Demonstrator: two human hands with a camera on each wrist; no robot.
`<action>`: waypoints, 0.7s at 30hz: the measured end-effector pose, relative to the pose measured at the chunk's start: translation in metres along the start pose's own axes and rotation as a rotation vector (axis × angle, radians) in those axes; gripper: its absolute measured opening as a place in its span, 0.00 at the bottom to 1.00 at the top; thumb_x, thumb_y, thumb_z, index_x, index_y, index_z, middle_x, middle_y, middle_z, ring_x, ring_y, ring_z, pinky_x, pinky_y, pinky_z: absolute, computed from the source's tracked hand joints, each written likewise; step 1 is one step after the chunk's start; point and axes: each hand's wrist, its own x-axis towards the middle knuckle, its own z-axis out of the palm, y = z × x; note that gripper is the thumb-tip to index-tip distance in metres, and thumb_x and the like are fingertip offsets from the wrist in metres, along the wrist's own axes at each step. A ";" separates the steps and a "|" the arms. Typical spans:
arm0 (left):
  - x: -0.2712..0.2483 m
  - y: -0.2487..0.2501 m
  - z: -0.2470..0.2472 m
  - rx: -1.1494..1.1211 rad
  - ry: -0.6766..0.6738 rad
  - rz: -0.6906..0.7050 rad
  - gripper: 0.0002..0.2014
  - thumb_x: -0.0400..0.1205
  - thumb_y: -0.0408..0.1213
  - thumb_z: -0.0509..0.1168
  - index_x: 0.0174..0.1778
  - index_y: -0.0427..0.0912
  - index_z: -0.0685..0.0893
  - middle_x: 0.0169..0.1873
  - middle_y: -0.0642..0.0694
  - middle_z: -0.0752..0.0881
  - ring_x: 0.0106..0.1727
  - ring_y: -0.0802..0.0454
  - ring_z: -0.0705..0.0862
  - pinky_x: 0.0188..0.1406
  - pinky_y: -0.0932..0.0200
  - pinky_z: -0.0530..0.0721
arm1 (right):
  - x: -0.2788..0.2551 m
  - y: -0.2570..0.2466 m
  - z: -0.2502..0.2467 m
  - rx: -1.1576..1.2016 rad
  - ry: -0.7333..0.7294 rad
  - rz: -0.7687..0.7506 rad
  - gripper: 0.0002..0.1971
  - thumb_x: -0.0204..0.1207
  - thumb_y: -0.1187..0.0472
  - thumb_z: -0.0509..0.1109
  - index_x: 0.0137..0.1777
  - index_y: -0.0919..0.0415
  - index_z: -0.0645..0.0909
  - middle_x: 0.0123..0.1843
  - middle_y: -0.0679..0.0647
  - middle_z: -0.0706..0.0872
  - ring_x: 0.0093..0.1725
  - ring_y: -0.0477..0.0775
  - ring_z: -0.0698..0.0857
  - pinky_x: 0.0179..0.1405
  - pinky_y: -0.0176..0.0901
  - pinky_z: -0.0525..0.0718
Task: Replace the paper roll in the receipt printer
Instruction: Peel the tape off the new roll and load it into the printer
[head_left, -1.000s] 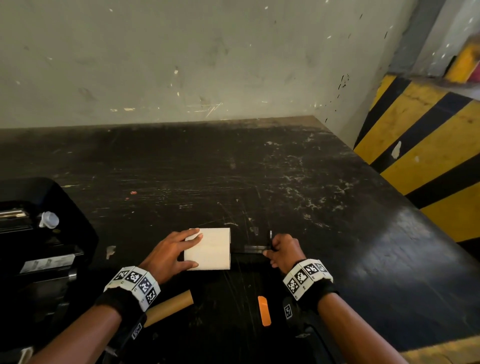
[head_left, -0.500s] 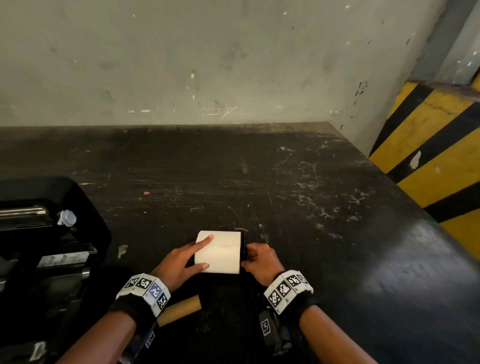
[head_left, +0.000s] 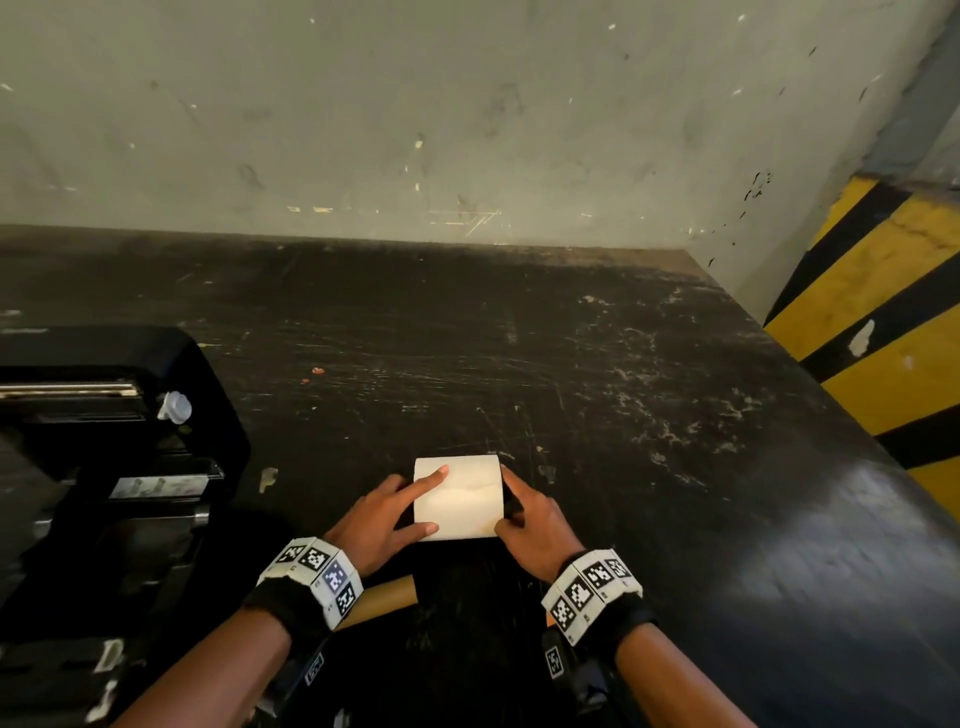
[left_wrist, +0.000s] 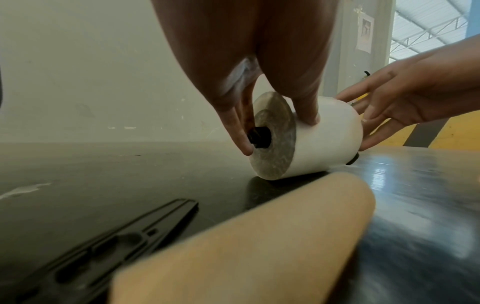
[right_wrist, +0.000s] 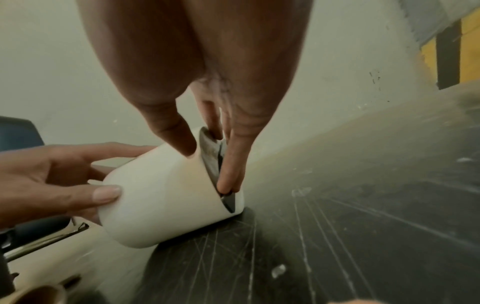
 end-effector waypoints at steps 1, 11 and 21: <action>-0.003 0.000 0.001 0.008 -0.006 0.004 0.33 0.82 0.48 0.62 0.74 0.73 0.48 0.54 0.48 0.70 0.54 0.51 0.77 0.60 0.53 0.78 | 0.000 0.000 0.000 -0.007 0.002 0.004 0.37 0.74 0.69 0.65 0.80 0.47 0.57 0.71 0.53 0.79 0.69 0.52 0.78 0.69 0.48 0.78; -0.010 -0.010 -0.001 0.103 -0.069 0.024 0.33 0.83 0.44 0.61 0.76 0.69 0.49 0.65 0.45 0.70 0.61 0.45 0.79 0.64 0.48 0.77 | -0.005 -0.012 0.015 -0.317 -0.054 0.089 0.45 0.72 0.51 0.74 0.80 0.37 0.46 0.74 0.61 0.67 0.72 0.66 0.71 0.73 0.62 0.72; -0.025 -0.031 -0.030 -0.025 0.113 0.021 0.25 0.84 0.45 0.56 0.76 0.65 0.58 0.73 0.44 0.72 0.71 0.46 0.74 0.70 0.41 0.74 | -0.005 -0.016 0.017 -0.383 -0.032 0.097 0.43 0.73 0.51 0.72 0.81 0.44 0.48 0.73 0.63 0.69 0.71 0.66 0.73 0.71 0.61 0.74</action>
